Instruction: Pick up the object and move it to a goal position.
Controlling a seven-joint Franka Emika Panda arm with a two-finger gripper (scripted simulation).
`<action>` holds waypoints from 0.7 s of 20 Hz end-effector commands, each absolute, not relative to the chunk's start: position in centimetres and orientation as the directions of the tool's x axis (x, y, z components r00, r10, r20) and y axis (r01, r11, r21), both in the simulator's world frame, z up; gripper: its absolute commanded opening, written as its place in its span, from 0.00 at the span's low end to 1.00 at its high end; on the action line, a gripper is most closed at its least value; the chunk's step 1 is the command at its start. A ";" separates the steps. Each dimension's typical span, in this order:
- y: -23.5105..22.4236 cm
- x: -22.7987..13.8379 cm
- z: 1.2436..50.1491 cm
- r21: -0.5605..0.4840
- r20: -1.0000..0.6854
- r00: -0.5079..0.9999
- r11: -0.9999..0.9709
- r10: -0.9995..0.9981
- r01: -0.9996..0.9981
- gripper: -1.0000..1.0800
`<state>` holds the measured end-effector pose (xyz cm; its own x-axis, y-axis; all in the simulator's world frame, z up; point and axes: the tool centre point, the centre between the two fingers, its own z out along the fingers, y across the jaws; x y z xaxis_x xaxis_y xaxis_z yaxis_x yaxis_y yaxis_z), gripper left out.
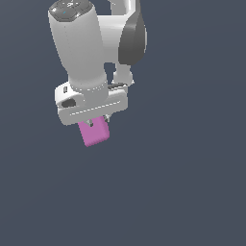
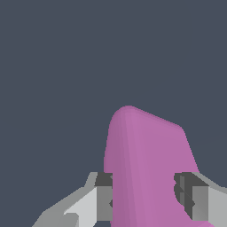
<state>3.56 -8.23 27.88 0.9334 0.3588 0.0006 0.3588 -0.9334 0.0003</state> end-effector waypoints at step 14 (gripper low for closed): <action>-7.0 5.2 30.9 0.000 0.000 0.934 -0.934 0.359 0.359 0.00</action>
<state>4.85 -7.20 30.32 0.9336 0.3584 -0.0005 0.3584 -0.9336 -0.0002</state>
